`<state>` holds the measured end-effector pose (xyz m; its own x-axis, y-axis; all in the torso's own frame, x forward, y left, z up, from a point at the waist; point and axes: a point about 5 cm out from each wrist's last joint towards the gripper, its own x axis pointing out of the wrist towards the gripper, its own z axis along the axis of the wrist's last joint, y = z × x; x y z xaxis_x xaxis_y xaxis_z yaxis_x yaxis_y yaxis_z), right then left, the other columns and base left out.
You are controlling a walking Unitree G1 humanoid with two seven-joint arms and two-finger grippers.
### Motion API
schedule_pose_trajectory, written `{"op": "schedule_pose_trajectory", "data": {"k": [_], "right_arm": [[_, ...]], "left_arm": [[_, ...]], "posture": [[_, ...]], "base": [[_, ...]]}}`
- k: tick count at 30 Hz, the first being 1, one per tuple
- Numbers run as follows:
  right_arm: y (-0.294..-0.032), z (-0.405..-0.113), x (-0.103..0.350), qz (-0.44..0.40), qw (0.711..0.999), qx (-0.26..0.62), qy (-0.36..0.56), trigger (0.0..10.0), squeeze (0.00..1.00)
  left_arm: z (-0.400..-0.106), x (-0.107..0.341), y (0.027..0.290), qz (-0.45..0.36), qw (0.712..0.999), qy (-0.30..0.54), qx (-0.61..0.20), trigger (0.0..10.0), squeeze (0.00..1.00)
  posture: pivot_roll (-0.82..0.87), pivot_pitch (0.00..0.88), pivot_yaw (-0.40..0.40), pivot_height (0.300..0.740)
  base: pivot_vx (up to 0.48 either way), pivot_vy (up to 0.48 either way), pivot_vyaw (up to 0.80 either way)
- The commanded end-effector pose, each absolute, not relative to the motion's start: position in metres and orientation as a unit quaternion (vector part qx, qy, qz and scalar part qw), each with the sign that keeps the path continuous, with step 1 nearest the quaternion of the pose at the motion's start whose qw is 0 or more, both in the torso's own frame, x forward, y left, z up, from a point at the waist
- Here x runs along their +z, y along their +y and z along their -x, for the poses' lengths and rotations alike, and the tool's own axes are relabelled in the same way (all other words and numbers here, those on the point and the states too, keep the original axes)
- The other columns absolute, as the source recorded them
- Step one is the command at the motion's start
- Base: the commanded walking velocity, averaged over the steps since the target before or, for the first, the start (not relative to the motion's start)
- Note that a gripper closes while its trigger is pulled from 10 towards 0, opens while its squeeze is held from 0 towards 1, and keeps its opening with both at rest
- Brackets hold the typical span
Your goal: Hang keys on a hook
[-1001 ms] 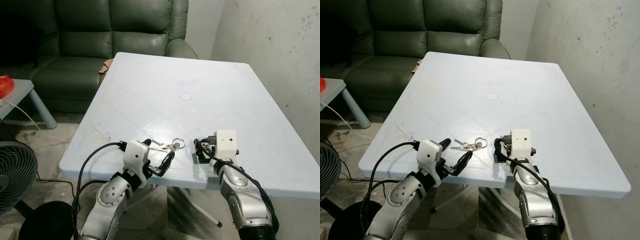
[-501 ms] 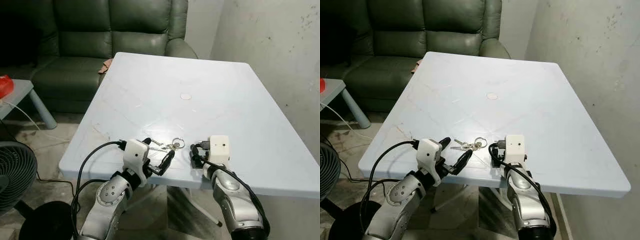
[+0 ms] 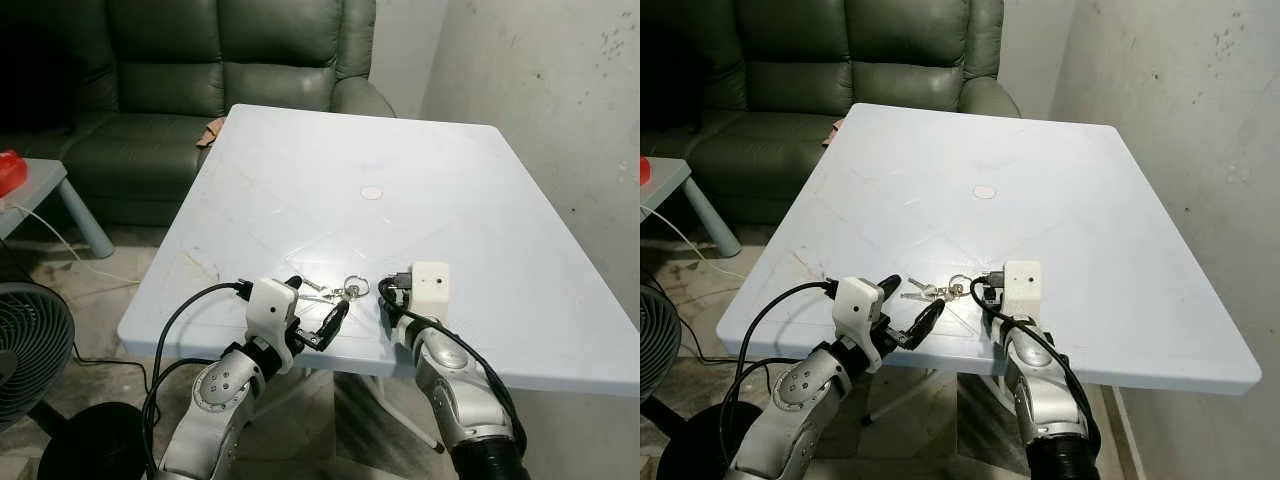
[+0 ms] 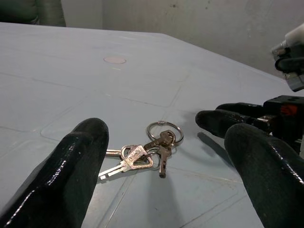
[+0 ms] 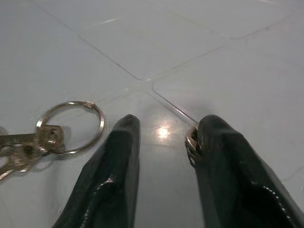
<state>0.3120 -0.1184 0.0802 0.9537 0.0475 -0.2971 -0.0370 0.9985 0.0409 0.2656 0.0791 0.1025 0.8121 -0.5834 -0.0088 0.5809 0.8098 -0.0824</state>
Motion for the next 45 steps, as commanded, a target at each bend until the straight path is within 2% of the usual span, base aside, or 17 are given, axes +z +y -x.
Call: {"op": "schedule_pose_trajectory", "data": {"k": [1,4,5,6,8,12,20,21,22,23,33,34,35,36,37,38,45], "right_arm": [[-0.122,-0.316,0.085,-0.020,0.990,0.010,0.140,3.0,0.00],[-0.124,-0.318,0.087,-0.023,0.992,0.005,0.127,3.9,0.00],[-0.124,-0.319,0.090,-0.027,0.994,0.009,0.110,4.9,0.00],[-0.126,-0.319,0.090,-0.033,0.993,0.002,0.112,6.1,1.00],[-0.128,-0.320,0.090,-0.039,0.993,-0.004,0.113,10.0,1.00],[-0.130,-0.321,0.094,-0.021,0.996,-0.006,0.091,10.0,1.00],[-0.130,-0.320,0.083,-0.028,0.991,0.001,0.134,10.0,1.00],[-0.130,-0.320,0.083,-0.031,0.990,0.003,0.136,10.0,0.90],[-0.130,-0.320,0.083,-0.026,0.990,0.002,0.135,10.0,0.53],[-0.129,-0.319,0.082,-0.024,0.990,0.003,0.137,10.0,0.00],[-0.127,-0.315,0.072,-0.005,0.986,0.014,0.167,10.0,0.00],[-0.127,-0.315,0.071,-0.004,0.986,0.015,0.168,7.4,0.00],[-0.128,-0.315,0.071,-0.004,0.986,0.015,0.167,4.2,0.00],[-0.128,-0.315,0.071,-0.002,0.986,0.014,0.164,4.2,0.00],[-0.128,-0.314,0.071,-0.001,0.987,0.013,0.162,0.2,0.00],[-0.128,-0.314,0.070,-0.002,0.986,0.014,0.167,0.0,0.00],[-0.129,-0.314,0.071,0.000,0.987,0.010,0.162,0.0,0.00]], "left_arm": [[-0.267,0.108,0.078,0.035,0.951,0.008,-0.306,10.0,0.00],[-0.267,0.109,0.078,0.036,0.951,0.008,-0.306,10.0,0.00],[-0.267,0.109,0.078,0.036,0.951,0.007,-0.307,10.0,0.00],[-0.267,0.109,0.078,0.036,0.951,0.007,-0.307,10.0,0.00],[-0.267,0.110,0.078,0.036,0.951,0.007,-0.307,10.0,0.00],[-0.268,0.109,0.078,0.036,0.951,0.007,-0.307,10.0,0.00],[-0.269,0.110,0.077,0.035,0.950,0.006,-0.310,10.0,0.00],[-0.269,0.110,0.077,0.035,0.950,0.006,-0.310,10.0,0.00],[-0.269,0.110,0.077,0.034,0.950,0.006,-0.310,10.0,0.00],[-0.269,0.110,0.077,0.034,0.950,0.006,-0.310,10.0,0.00],[-0.270,0.111,0.077,0.034,0.951,0.004,-0.309,10.0,0.00],[-0.270,0.111,0.077,0.033,0.951,0.004,-0.308,10.0,0.00],[-0.270,0.111,0.077,0.033,0.951,0.004,-0.307,10.0,0.00],[-0.270,0.111,0.077,0.033,0.951,0.004,-0.307,10.0,0.00],[-0.270,0.111,0.077,0.033,0.951,0.004,-0.307,10.0,0.00],[-0.270,0.111,0.078,0.032,0.952,0.004,-0.306,10.0,0.00],[-0.270,0.111,0.078,0.033,0.952,0.004,-0.304,10.0,0.00]], "posture": [[0.04,0.019,-0.054,0.711],[0.04,0.018,-0.053,0.711],[0.04,0.018,-0.053,0.711],[0.04,0.018,-0.053,0.711],[0.04,0.018,-0.053,0.711],[0.04,0.012,-0.048,0.711],[0.04,0.007,-0.046,0.711],[0.04,0.007,-0.046,0.711],[0.04,0.004,-0.044,0.711],[0.04,0.004,-0.044,0.711],[0.04,0.002,-0.042,0.711],[0.04,0.007,-0.044,0.711],[0.04,0.007,-0.044,0.711],[0.04,0.007,-0.044,0.711],[0.04,0.007,-0.044,0.711],[0.04,0.007,-0.044,0.711],[0.04,0.013,-0.045,0.711]], "base": [[0.000,0.000,0.00],[0.000,0.000,0.00],[0.000,0.000,0.00],[0.000,0.000,0.00],[0.000,0.000,0.00],[0.000,0.000,0.00],[0.000,0.000,0.00],[0.000,0.000,0.00],[0.000,0.000,0.00],[0.000,0.000,0.00],[0.000,0.000,0.00],[0.000,0.000,0.00],[0.000,0.000,0.00],[0.000,0.000,0.00],[0.000,0.000,0.00],[0.000,0.000,0.00],[0.000,0.000,0.00]]}}
